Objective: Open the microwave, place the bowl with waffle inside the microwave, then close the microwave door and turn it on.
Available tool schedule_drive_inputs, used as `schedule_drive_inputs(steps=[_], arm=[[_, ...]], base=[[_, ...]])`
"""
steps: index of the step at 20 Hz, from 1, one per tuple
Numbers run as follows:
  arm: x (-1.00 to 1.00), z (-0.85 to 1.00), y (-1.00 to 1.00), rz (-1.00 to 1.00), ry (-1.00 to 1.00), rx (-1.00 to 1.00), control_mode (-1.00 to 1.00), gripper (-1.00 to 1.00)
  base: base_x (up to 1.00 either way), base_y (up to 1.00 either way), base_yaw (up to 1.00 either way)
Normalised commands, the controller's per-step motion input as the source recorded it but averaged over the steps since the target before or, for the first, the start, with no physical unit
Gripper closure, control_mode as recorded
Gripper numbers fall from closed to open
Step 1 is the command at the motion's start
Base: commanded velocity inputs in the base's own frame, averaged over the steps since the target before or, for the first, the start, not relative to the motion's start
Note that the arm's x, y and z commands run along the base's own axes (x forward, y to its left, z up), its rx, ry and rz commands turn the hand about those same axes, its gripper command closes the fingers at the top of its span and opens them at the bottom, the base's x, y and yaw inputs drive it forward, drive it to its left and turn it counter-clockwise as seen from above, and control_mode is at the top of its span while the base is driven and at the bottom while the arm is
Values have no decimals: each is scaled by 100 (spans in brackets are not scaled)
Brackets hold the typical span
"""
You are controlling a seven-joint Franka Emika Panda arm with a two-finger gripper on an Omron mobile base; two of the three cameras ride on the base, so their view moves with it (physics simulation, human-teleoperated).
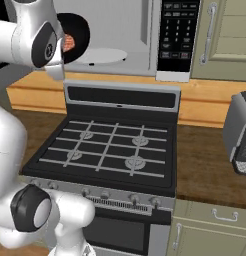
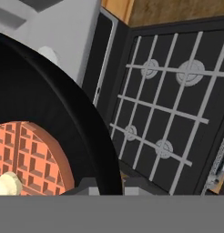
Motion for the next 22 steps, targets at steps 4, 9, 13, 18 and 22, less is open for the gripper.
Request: schedule_drive_inputs(steps=[4,9,13,18,22], arm=[[58,-1,2,0,20,-5,-100,100],[53,-12,0,0,8,-2,-100,100],[47,-29,0,0,0,0,-100,100],[51,-31,-2,0,-3,5,-100,100],[57,-14,-6,0,-2,10,-100,100]], base=[[0,0,0],[0,0,0],[0,0,0],[0,0,0],[0,0,0]])
